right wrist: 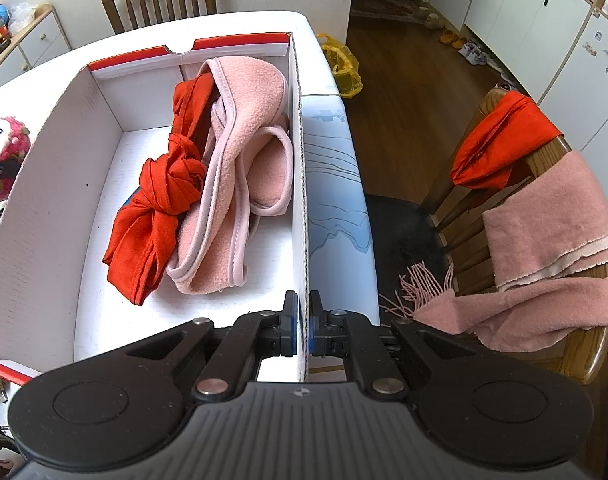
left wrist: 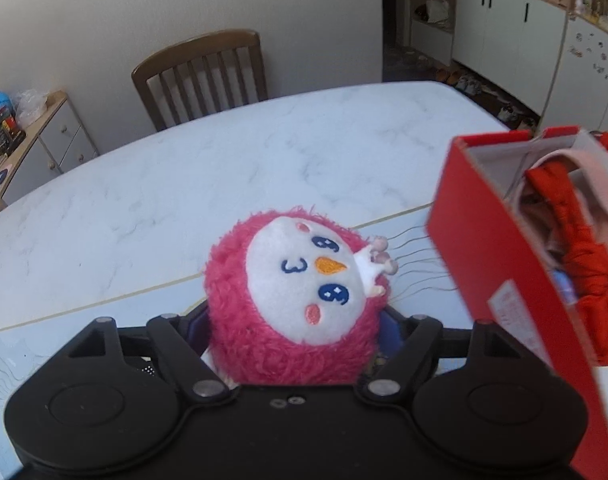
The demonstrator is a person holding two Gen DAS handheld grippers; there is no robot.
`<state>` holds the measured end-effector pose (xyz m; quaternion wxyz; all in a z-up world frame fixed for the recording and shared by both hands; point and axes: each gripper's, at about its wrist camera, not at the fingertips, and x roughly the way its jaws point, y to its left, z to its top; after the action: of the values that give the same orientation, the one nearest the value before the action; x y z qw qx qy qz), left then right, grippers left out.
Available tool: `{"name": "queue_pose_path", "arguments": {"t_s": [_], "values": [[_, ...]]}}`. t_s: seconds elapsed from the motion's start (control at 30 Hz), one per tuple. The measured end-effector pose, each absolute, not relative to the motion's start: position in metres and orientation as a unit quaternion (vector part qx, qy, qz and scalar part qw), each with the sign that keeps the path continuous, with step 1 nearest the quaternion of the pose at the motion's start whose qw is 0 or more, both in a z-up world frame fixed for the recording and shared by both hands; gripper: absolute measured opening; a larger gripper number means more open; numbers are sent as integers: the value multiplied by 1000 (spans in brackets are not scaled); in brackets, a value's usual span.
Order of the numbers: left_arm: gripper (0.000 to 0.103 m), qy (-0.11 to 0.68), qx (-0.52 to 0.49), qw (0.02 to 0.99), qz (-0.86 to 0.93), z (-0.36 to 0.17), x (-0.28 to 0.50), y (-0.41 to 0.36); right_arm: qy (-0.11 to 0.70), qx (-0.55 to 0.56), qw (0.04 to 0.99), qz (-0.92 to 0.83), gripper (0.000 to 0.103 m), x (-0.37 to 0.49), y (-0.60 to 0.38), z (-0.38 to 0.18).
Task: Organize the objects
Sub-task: 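Lower the pink plush toy into the shoebox and open the left gripper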
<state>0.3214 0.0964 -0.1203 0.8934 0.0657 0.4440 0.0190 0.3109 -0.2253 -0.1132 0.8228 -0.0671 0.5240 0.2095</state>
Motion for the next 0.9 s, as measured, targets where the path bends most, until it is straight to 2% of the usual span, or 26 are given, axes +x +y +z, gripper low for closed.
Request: {"name": "queue_pose_path", "arguments": {"t_s": [0.63,0.9], "values": [[77,408,69,908,-67,-55,290,7,517,-58,823,228,4,310,-229,-113],[77,404,78,906,-96,-54,293,-41,515,-57,822,237,4,310,-231,-114]]}}
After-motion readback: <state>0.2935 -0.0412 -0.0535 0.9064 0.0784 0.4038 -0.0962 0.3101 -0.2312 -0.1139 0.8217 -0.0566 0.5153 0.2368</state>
